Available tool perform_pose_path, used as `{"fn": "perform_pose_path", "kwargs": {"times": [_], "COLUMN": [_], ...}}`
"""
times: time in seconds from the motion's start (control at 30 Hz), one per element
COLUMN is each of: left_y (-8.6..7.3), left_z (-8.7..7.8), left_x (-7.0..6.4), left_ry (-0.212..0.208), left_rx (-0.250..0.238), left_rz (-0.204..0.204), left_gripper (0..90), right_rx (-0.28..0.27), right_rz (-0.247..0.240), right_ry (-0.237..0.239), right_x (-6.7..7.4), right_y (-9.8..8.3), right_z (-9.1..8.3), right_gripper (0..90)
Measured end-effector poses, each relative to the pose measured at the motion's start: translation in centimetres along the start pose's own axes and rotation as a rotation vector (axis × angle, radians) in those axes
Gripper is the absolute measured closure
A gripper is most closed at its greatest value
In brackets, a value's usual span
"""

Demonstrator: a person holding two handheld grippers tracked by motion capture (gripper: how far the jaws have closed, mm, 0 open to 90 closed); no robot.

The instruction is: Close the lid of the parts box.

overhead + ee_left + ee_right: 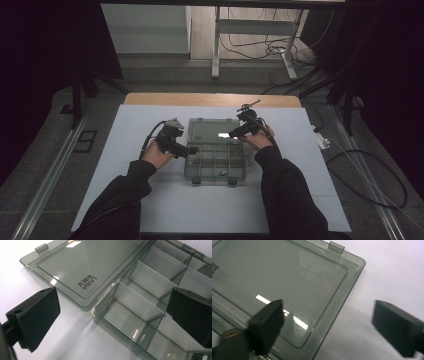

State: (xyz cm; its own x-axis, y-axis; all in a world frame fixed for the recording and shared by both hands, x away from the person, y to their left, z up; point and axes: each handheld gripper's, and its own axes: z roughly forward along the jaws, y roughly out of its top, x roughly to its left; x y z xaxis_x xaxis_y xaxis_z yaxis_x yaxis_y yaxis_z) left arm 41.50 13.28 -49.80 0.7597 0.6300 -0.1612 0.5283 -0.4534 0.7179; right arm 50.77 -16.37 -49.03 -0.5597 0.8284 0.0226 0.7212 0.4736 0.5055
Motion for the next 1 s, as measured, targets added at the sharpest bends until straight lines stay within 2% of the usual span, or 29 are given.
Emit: {"fn": "perform_pose_path", "kwargs": {"times": [0.1, 0.13, 0.2, 0.3, 0.5, 0.53, 0.63, 0.77, 1.0], "left_y": [0.0, 0.0, 0.0, -0.1, -0.1, -0.1, -0.1, -0.1, 0.0], "left_z": [0.0, 0.0, -0.1, 0.0, -0.1, -0.1, -0.1, -0.2, -0.3], "left_x": [0.1, 0.1, 0.1, 0.1, 0.1, 0.1, 0.1, 0.2, 0.2], "left_ry": [0.001, 0.003, 0.004, 0.003, 0.004, 0.005, 0.005, 0.008, 0.011], "left_rx": [0.001, 0.001, 0.002, 0.003, 0.003, 0.002, 0.003, 0.005, 0.009], "left_rz": [-0.002, -0.002, -0.002, -0.002, -0.002, -0.001, -0.001, 0.0, 0.0], "left_gripper": [0.0, 0.0, 0.0, 0.0, 0.0, 0.0, 0.0, 0.0, 0.0], "right_rx": [0.012, 0.012, 0.012, 0.027, 0.022, 0.026, 0.039, 0.047, 0.068], "right_rz": [0.001, 0.001, 0.003, 0.001, 0.023, 0.02, 0.042, 0.077, 0.2], "right_ry": [0.0, 0.0, -0.001, -0.009, -0.02, -0.036, -0.067, -0.084, -0.111], "right_x": [-0.1, -0.1, -0.1, -0.1, -0.1, -0.1, -0.1, -0.1, 0.1], "right_y": [0.1, 0.1, 0.1, 0.1, 0.3, 0.4, 0.5, 0.7, 1.3], "right_z": [-0.2, -0.2, -0.2, -0.2, -0.1, -0.1, 0.1, 0.3, 0.4], "right_gripper": [32.4, 32.4, 42.2, 52.0, 67.6, 70.8, 76.7, 78.9, 83.9]}}
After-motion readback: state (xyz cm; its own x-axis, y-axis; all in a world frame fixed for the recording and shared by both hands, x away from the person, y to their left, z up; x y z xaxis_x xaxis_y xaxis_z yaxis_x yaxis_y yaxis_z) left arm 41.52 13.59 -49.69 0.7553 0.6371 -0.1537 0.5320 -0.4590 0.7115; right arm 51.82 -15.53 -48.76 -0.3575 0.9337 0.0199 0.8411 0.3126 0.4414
